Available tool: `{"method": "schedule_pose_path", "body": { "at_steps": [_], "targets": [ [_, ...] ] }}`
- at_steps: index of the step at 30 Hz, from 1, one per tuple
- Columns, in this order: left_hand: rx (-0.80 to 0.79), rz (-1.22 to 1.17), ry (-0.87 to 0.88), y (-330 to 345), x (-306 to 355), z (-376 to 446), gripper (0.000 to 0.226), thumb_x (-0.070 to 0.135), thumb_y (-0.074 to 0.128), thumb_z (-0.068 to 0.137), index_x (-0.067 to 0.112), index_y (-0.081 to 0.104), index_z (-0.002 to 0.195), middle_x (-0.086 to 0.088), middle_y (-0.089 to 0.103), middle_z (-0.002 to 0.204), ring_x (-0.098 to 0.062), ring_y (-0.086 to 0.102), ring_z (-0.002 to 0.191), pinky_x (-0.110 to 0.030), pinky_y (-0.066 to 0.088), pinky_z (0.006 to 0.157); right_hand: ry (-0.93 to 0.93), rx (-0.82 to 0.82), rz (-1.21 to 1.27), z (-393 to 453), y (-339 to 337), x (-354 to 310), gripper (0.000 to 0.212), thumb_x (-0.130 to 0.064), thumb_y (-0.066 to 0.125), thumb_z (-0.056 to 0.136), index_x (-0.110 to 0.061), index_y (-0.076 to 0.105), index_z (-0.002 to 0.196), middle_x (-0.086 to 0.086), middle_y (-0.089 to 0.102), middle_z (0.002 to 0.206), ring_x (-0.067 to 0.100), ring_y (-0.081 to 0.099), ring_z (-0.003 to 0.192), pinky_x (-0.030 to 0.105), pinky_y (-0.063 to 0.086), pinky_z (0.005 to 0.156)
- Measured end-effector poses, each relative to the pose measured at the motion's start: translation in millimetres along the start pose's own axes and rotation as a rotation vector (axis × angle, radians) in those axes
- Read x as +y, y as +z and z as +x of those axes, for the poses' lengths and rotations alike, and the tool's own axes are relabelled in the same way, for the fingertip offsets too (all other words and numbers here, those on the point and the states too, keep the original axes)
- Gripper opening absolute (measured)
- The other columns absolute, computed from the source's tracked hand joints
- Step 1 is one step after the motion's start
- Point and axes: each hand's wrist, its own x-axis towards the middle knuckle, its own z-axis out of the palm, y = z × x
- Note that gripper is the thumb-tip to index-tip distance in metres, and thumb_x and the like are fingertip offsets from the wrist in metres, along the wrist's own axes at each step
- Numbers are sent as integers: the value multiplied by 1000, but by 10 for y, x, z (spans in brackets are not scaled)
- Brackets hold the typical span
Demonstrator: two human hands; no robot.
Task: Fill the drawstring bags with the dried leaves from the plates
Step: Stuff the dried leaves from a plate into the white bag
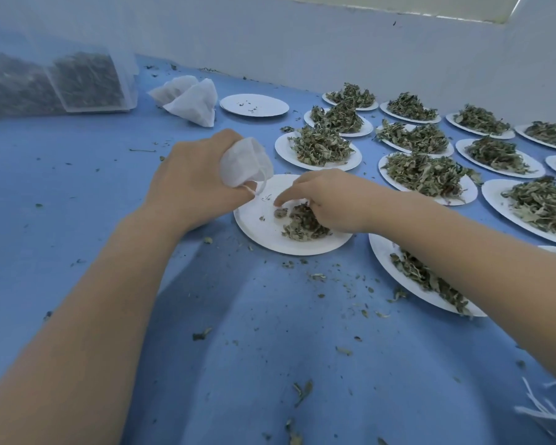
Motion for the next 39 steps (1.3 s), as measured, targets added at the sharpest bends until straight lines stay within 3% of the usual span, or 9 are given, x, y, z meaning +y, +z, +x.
{"method": "schedule_pose_path", "body": {
  "at_steps": [4,7,9,10,19,26,31,35,39],
  "targets": [
    [-1,-4,9,10,-7,5,37,38,65,69,38,52,103,12,54,89,-15,42,90,-32,40,75,-53,-31,65,-150,-18,2,55,1,33,91,-35,54,128,-2,51,133,18,48,118,20,34,91],
    [-14,1,20,11,2,2,38,39,65,68,38,53,105,11,54,90,-14,42,90,-31,38,74,26,-35,98,-203,-44,39,36,-40,39,97,-45,43,132,-2,49,128,15,49,107,25,34,83],
    [-14,4,21,3,6,0,39,39,65,68,37,53,106,11,54,91,-15,43,90,-31,39,74,94,-73,69,-187,-32,33,48,-64,41,86,-51,37,132,-4,41,127,14,46,104,27,31,82],
    [-14,5,20,0,7,-2,39,38,65,69,37,53,106,11,55,91,-16,44,91,-31,39,74,105,-95,57,-171,-10,15,51,-67,43,83,-51,36,131,-5,37,126,15,46,104,27,31,82],
    [-27,34,24,-3,28,-14,43,42,61,67,35,54,109,9,55,91,-22,49,98,-31,39,73,-11,40,99,-101,95,-83,17,-31,58,86,-30,58,104,-5,45,98,11,48,86,14,34,65],
    [-34,34,34,2,14,-12,39,37,65,71,35,53,108,10,53,90,-19,45,94,-30,37,73,38,132,318,-100,74,-48,9,-15,70,80,-20,74,87,-15,64,71,-1,57,65,3,39,57],
    [-67,60,38,5,37,-16,41,36,65,71,34,53,109,7,56,93,-17,41,90,-30,37,72,102,228,549,-173,-279,101,5,-14,72,80,-16,76,83,-9,69,59,1,64,54,4,44,56],
    [-90,110,75,33,72,-25,45,37,63,68,33,52,111,6,61,99,-23,51,97,-33,41,74,81,255,510,-149,-519,32,5,-15,73,79,-19,76,79,-8,71,63,2,66,57,5,44,54],
    [-57,136,114,61,94,-34,41,40,64,69,32,52,108,10,57,89,-20,48,85,-31,38,69,25,191,438,-40,-580,-187,7,-15,71,78,-20,73,73,-16,61,47,-5,56,46,0,34,45]
  ]
}}
